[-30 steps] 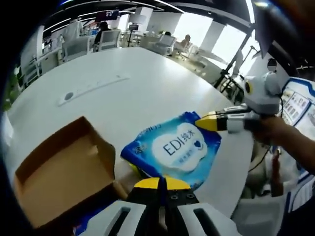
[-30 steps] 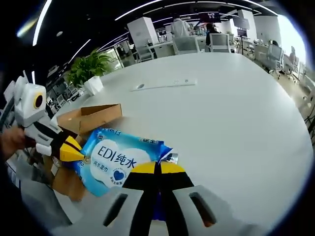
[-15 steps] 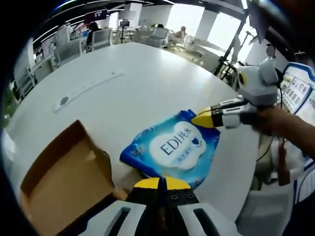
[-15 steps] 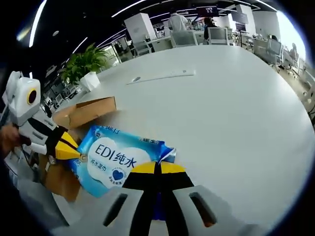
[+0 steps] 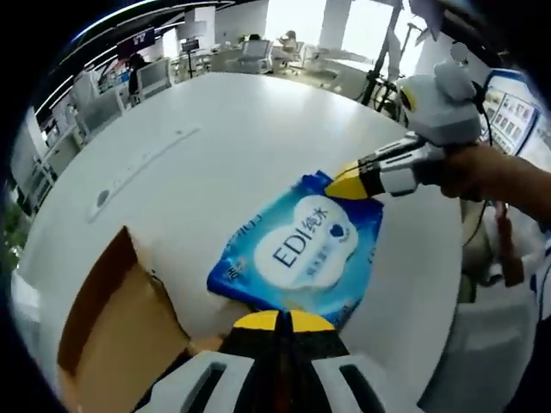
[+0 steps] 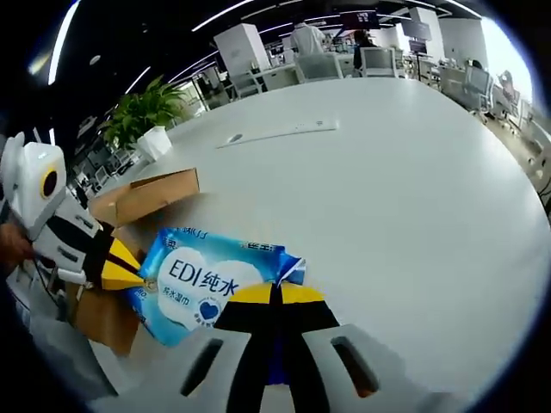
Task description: Operate the shoe box by opening the lid, removing the specified soft item, and placing it in the target area until the item is outside and the box remains undamaged.
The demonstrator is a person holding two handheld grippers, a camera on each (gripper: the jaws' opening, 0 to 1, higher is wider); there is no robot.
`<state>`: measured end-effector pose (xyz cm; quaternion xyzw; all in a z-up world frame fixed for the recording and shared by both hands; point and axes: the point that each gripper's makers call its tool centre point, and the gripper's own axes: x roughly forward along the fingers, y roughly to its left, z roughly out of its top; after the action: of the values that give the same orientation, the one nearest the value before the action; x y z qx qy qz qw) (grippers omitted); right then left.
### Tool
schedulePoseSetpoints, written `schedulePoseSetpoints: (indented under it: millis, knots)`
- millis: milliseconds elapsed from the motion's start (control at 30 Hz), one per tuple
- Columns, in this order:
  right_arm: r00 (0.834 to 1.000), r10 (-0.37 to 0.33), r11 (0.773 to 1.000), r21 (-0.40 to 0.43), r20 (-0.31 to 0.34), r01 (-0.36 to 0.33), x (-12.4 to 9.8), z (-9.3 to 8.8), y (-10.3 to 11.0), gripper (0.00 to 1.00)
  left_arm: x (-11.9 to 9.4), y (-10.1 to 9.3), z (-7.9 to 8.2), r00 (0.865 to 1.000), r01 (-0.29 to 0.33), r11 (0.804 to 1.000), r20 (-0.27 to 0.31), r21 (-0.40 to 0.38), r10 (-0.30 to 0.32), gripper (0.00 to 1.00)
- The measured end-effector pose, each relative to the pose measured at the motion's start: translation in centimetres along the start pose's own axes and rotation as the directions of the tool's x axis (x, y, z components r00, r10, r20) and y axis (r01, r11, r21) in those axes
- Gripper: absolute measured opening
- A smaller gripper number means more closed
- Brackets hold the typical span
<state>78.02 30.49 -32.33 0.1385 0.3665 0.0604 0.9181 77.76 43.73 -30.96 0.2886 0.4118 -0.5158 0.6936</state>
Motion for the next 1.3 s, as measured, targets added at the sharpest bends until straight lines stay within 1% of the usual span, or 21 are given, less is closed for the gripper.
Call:
schedulePoseSetpoints:
  millis: [33, 67, 167, 333, 367, 400, 533, 700, 800, 900, 1033, 1300]
  knots:
    - [1.0, 0.0, 1.0, -0.001, 0.0, 0.0, 0.0, 0.0, 0.0, 0.0, 0.1, -0.1, -0.1, 1.0, -0.008, 0.999, -0.005, 0.031, 0.008, 0.02]
    - [1.0, -0.001, 1.0, -0.004, 0.0, 0.001, 0.1, 0.0, -0.1, 0.0, 0.0, -0.1, -0.2, 1.0, -0.013, 0.999, -0.007, 0.045, 0.013, 0.02]
    - [1.0, -0.003, 1.0, -0.006, 0.0, 0.003, 0.1, 0.0, -0.1, 0.0, -0.1, -0.2, -0.2, 1.0, -0.015, 0.998, -0.009, 0.06, 0.016, 0.04]
    - [1.0, -0.004, 1.0, -0.002, 0.0, 0.004, -0.1, 0.1, 0.1, 0.0, -1.0, -0.2, -0.1, 1.0, -0.012, 0.999, 0.017, 0.046, 0.012, 0.08]
    - [1.0, 0.001, 1.0, 0.002, 0.003, -0.001, -0.1, 0.2, 0.1, 0.0, -1.1, -0.2, 0.3, 0.999, -0.012, 0.999, 0.039, 0.041, 0.01, 0.09]
    - [1.0, 0.0, 1.0, 0.005, 0.0, 0.0, -0.1, 0.2, 0.0, 0.0, -1.2, -0.2, 0.4, 0.999, -0.009, 1.0, 0.045, 0.017, 0.008, 0.1]
    - [1.0, -0.004, 1.0, 0.0, 0.001, 0.004, -0.1, 0.3, -0.2, 0.0, -1.4, 0.0, 0.4, 0.998, -0.003, 1.0, 0.057, -0.001, 0.003, 0.12]
    - [1.0, -0.009, 1.0, 0.0, -0.002, 0.009, -0.3, 0.2, -0.2, 0.0, -2.4, 0.0, 1.0, 0.994, 0.015, 0.999, 0.108, -0.046, -0.009, 0.15]
    - [1.0, -0.024, 0.999, -0.03, -0.006, 0.023, -0.4, 0.3, -0.1, 0.01, -3.0, 0.0, 1.2, 0.992, 0.018, 0.998, 0.126, -0.058, -0.01, 0.16]
    - [1.0, -0.023, 0.999, -0.025, -0.012, 0.023, -0.5, 0.3, -0.2, 0.02, -3.6, 0.1, 1.5, 0.989, 0.019, 0.997, 0.151, -0.072, -0.008, 0.16]
    - [0.999, -0.037, 0.999, -0.036, -0.009, 0.037, -0.9, 0.4, -0.4, 0.04, -4.3, 0.2, 1.6, 0.986, 0.016, 0.997, 0.168, -0.077, -0.002, 0.17]
    - [0.999, -0.042, 0.997, -0.071, 0.002, 0.042, -2.0, 1.1, -0.5, 0.09, -5.3, 0.3, 1.2, 0.982, 0.015, 0.996, 0.189, -0.088, 0.002, 0.19]
